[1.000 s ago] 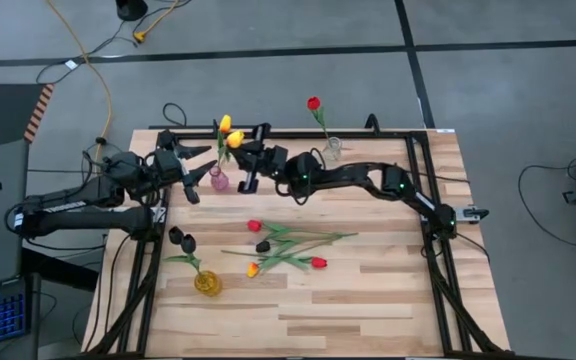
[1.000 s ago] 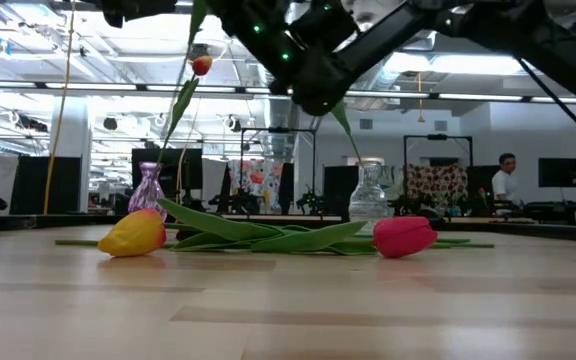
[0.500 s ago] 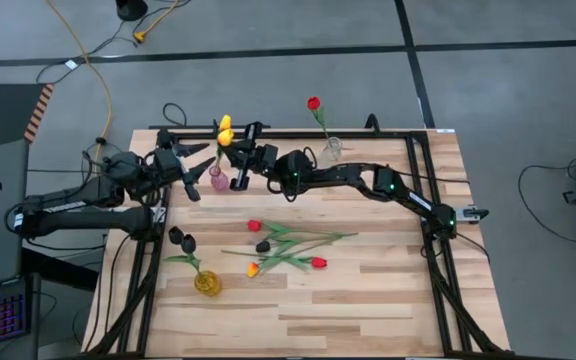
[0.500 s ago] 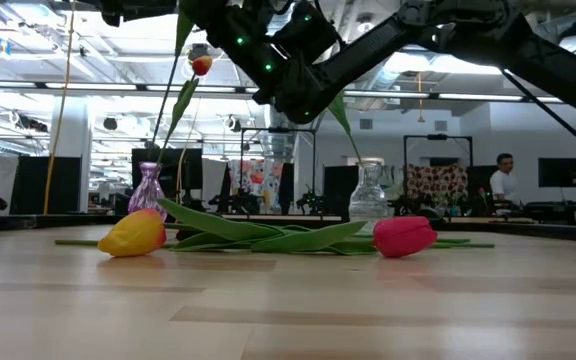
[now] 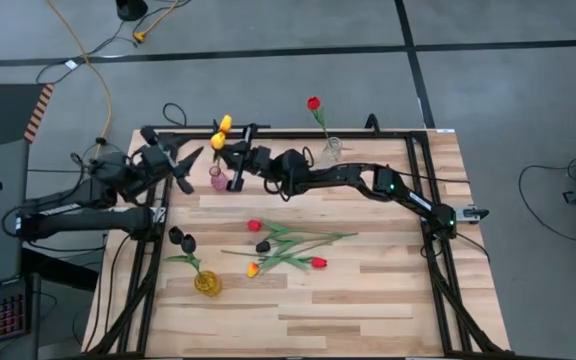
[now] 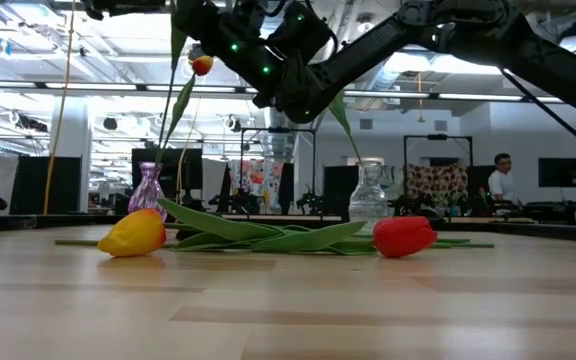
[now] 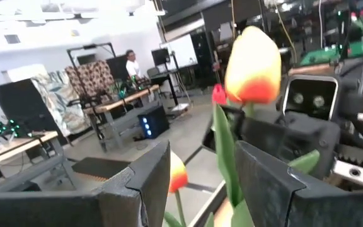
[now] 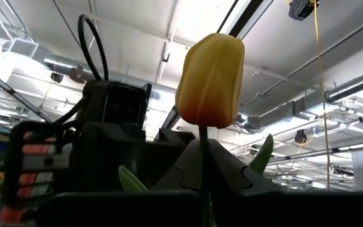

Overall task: Sort flowers into vase by color
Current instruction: Put the top yellow tulip into the purple vase, then put the top red tulip into the transparent vase

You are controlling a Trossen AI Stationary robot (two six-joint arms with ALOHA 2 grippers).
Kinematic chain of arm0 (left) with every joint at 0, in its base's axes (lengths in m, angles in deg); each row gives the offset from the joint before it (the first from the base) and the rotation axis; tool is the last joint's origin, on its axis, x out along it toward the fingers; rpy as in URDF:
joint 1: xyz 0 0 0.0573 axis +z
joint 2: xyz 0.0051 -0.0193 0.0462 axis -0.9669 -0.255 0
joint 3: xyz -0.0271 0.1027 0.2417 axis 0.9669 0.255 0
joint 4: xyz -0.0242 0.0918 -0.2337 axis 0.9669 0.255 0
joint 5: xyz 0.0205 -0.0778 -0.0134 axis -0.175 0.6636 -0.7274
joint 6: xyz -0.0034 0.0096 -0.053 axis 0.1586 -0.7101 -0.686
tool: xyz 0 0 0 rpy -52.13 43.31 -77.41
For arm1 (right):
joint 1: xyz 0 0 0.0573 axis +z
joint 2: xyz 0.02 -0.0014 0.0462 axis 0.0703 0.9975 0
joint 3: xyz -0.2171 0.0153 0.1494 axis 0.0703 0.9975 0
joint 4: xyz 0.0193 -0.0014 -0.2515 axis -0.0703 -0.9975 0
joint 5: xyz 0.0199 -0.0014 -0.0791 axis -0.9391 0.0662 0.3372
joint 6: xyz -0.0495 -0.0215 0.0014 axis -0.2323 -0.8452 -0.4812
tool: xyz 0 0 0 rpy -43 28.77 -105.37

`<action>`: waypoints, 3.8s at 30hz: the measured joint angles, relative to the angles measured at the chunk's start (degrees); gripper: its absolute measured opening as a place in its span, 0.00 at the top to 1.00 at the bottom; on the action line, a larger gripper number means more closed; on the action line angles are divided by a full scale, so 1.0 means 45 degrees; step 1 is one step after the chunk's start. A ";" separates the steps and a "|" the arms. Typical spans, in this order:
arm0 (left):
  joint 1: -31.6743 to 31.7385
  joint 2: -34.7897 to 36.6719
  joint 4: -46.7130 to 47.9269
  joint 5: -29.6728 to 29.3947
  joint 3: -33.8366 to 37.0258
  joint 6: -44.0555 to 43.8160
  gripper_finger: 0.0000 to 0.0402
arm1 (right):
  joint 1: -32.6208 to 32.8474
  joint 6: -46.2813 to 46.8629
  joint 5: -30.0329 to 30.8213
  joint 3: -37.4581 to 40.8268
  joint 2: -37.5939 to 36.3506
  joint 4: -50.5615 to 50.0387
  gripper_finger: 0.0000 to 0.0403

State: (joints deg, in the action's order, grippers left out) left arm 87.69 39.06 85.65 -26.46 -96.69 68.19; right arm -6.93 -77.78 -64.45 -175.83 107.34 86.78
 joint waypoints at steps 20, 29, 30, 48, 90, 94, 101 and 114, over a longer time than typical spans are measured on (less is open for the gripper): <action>-0.0005 0.1465 0.1180 0.0100 -0.0005 -0.0486 0.59 | -0.0005 0.0033 0.0117 0.0005 0.0000 -0.2583 0.87; -0.0005 0.1460 0.1175 0.0109 -0.0005 -0.0481 0.59 | -0.0005 0.0037 0.0130 0.0005 -0.0005 -0.3426 0.82; -0.0005 0.1460 0.1171 0.0110 -0.0005 -0.0486 0.59 | -0.0005 0.0036 0.0134 0.0005 -0.0005 -0.3469 0.80; -0.0005 0.1460 0.1200 0.0119 -0.0005 -0.0520 0.59 | -0.0029 0.0382 0.0194 0.0005 -0.1378 -0.9035 0.49; 0.0000 0.1449 0.1889 0.1073 -0.0005 -0.1491 0.59 | 0.0381 0.1869 0.1518 0.0005 -0.6039 -2.6984 0.50; 0.0000 0.1305 0.2036 0.2191 -0.0001 -0.1875 0.59 | 0.0895 0.1951 0.1468 0.0010 -0.5263 -2.7427 0.50; 0.0000 0.0821 0.2147 0.2586 0.0000 -0.2297 0.59 | 0.1637 0.2011 0.1433 0.0010 -0.4113 -2.7463 0.50; -0.0010 -0.0066 0.2216 0.2630 0.0000 -0.2591 0.59 | 0.2339 0.2253 0.1436 0.0010 -0.2076 -2.7430 0.50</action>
State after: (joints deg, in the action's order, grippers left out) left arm 87.65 38.76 95.62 -14.63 -96.69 56.53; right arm 3.59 -67.64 -57.99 -175.79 98.00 -36.66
